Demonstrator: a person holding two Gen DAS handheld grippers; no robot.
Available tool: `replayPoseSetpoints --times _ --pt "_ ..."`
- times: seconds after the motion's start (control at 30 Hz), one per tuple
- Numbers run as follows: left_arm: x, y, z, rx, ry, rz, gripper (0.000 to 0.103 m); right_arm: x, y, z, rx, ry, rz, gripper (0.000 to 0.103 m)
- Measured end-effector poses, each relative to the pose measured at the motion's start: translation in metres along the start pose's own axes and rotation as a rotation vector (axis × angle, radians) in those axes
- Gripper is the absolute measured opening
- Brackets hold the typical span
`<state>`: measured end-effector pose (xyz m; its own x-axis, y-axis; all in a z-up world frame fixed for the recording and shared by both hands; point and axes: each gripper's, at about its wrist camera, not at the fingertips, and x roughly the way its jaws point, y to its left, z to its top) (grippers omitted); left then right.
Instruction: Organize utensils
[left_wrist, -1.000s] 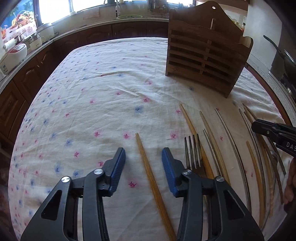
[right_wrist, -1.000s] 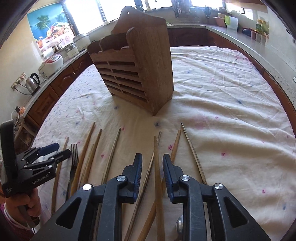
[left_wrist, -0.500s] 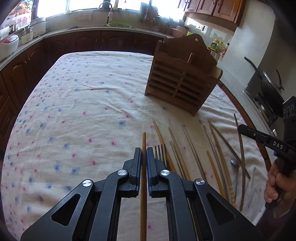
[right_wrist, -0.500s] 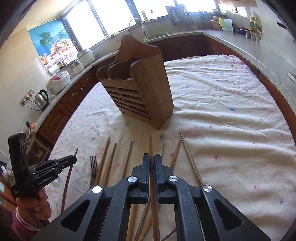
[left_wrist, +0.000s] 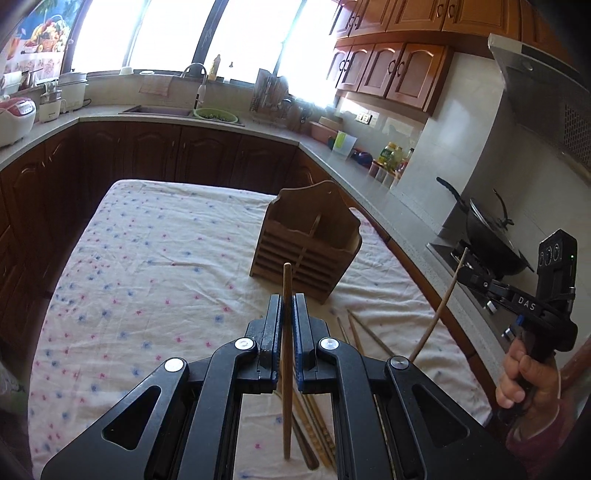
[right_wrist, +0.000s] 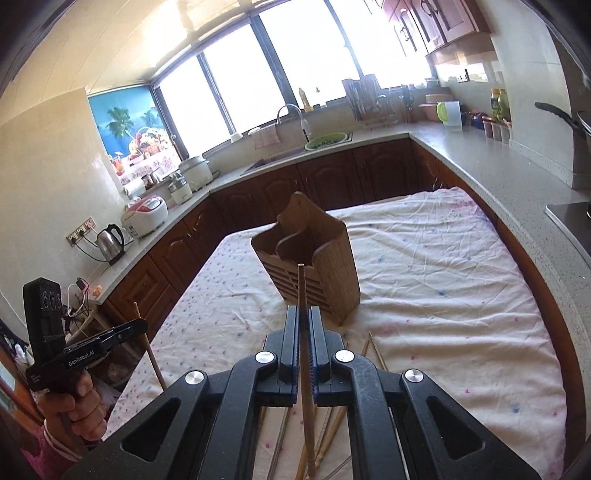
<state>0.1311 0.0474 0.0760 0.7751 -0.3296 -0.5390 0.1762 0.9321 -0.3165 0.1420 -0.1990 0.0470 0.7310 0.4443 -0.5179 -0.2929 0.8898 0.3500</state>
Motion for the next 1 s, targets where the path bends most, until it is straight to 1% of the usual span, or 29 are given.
replayPoseSetpoints --times 0.2,0.4,0.6,0.63,0.7,0.87,0.93,1.0 --pt "-0.007 0.0 0.016 0.0 -0.045 0.002 0.005 -0.003 0.002 0.016 0.01 -0.064 0.003 0.004" --pt "-0.008 -0.001 0.031 0.002 -0.076 -0.001 0.004 0.0 0.003 0.026 0.016 -0.093 0.012 0.003" --pt "-0.009 -0.006 0.051 0.026 -0.116 -0.001 0.004 0.001 0.004 0.039 0.014 -0.118 0.019 0.003" --pt "-0.009 -0.006 0.054 0.029 -0.123 -0.001 0.004 0.001 0.004 0.041 0.014 -0.124 0.021 0.0" --pt "-0.01 -0.007 0.059 0.033 -0.136 -0.003 0.004 0.0 0.006 0.046 0.012 -0.135 0.024 0.0" --pt "-0.009 -0.006 0.061 0.033 -0.147 -0.006 0.004 0.001 0.008 0.053 -0.005 -0.144 0.015 0.0" --pt "-0.009 -0.004 0.06 0.029 -0.145 -0.005 0.004 0.004 0.006 0.051 -0.003 -0.131 0.01 0.0" --pt "-0.009 -0.002 0.059 0.022 -0.142 -0.004 0.004 0.012 -0.002 0.045 0.014 -0.115 -0.015 0.002"
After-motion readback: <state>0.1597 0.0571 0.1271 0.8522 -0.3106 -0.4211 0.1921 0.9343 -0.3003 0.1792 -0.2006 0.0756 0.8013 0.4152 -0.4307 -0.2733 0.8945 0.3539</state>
